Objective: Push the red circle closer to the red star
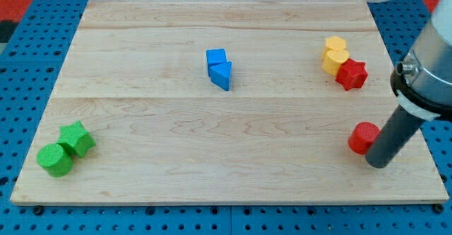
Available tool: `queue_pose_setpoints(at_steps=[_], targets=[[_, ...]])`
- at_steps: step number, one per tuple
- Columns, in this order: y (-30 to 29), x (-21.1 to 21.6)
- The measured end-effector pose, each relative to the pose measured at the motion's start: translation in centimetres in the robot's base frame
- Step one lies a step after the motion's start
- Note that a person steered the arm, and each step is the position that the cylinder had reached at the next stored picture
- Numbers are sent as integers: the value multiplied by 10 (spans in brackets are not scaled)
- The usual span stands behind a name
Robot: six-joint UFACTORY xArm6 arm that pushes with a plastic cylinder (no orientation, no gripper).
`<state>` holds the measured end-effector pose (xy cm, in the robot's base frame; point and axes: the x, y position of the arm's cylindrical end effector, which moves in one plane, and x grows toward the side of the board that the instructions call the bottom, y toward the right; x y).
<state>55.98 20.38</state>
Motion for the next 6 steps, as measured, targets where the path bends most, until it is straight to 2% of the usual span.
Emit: queue_pose_setpoints(at_steps=[2, 6], targets=[[-32, -55], [-38, -92]])
